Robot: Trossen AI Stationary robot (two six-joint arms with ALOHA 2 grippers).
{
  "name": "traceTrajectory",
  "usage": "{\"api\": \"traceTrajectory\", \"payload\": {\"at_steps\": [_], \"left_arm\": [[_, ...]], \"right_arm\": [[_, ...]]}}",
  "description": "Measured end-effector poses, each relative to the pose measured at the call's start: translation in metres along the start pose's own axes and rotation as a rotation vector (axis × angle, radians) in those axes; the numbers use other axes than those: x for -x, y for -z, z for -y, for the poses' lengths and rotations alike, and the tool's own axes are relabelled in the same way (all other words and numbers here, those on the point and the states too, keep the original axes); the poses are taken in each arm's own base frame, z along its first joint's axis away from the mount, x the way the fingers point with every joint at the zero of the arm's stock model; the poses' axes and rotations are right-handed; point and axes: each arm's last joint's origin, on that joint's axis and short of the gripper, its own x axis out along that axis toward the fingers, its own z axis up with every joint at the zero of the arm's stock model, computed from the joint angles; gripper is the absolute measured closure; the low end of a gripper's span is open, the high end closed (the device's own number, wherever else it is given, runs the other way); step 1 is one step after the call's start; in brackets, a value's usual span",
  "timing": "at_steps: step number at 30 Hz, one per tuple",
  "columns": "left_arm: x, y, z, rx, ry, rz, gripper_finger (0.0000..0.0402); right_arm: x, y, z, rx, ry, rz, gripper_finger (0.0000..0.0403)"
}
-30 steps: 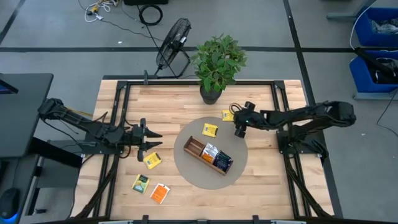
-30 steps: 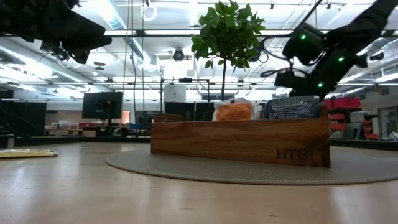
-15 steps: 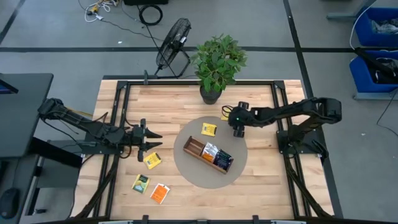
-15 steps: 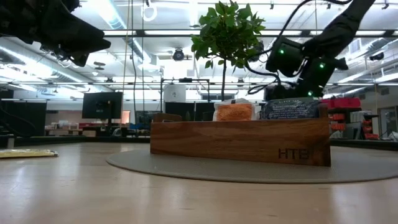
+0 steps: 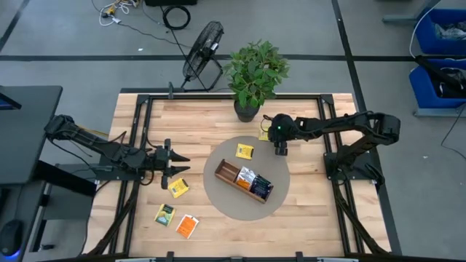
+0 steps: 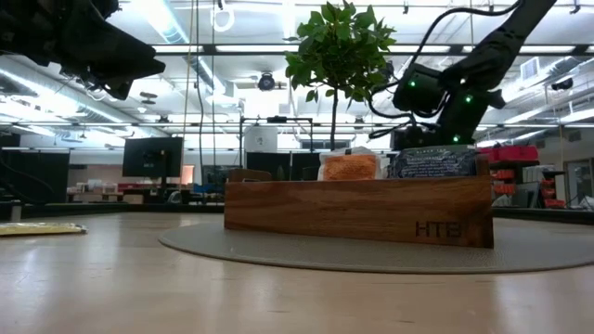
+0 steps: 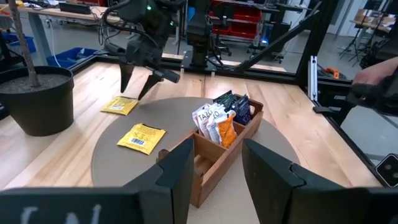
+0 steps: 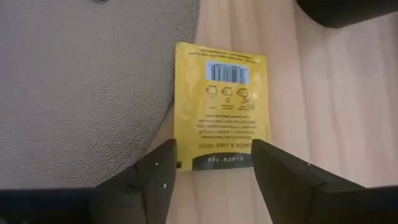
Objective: Pick & Place Tea
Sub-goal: Put the yellow tea bag into the left section of the wooden organizer
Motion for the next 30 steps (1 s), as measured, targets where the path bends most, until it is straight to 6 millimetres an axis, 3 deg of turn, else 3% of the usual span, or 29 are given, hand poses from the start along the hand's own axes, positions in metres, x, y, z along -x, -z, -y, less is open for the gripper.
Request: {"api": "traceTrajectory", "payload": {"at_steps": [7, 15, 20, 27, 30], "left_arm": [[0.000, 0.000, 0.000, 0.014, 0.000, 0.000, 0.0262], [0.000, 0.000, 0.000, 0.027, 0.000, 0.001, 0.0262], [0.000, 0.000, 0.000, 0.026, 0.000, 0.001, 0.0262], [0.000, 0.000, 0.000, 0.027, 0.000, 0.002, 0.0262], [0.000, 0.000, 0.000, 0.027, 0.000, 0.002, 0.0262]], "right_arm": [[-0.003, 0.000, 0.001, 0.009, -0.070, 0.030, 0.0185], [-0.022, 0.006, 0.003, -0.012, -0.124, -0.010, 0.0197], [-0.023, 0.008, 0.003, -0.050, -0.144, -0.013, 0.0254], [-0.023, 0.008, 0.001, -0.109, -0.159, -0.022, 0.0385], [-0.023, 0.008, 0.002, -0.149, -0.136, -0.029, 0.0393]]}}
